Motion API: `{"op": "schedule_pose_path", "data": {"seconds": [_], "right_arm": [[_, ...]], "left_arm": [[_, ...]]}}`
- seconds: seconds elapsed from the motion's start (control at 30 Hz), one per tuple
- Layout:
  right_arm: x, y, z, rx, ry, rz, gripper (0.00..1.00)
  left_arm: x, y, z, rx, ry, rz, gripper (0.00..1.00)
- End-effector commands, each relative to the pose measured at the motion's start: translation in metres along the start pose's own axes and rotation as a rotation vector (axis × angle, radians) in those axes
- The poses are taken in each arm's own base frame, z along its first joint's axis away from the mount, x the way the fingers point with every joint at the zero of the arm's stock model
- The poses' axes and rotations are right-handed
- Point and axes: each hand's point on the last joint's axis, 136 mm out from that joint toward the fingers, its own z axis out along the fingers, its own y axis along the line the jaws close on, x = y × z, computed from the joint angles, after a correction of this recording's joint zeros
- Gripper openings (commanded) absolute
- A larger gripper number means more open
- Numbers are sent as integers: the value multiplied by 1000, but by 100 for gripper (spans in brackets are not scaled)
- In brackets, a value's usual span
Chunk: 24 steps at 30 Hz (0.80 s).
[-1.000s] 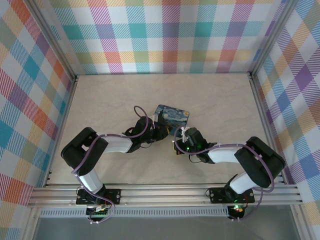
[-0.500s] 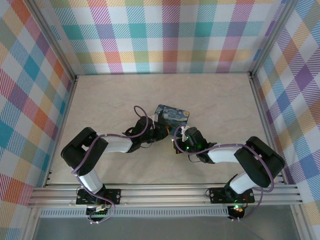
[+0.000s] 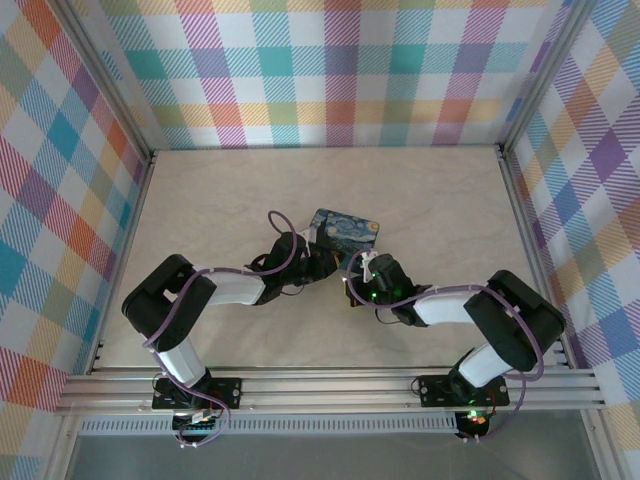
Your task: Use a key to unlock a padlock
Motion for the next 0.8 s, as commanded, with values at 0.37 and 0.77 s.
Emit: {"op": "schedule_pose_path", "data": {"seconds": [0.37, 0.77], "right_arm": [[-24, 13, 6, -24, -57, -15, 0], [-28, 11, 3, -9, -78, -17, 0]], "left_arm": [[-8, -26, -1, 58, -25, 18, 21], [-7, -25, 0, 53, -21, 16, 21]]}}
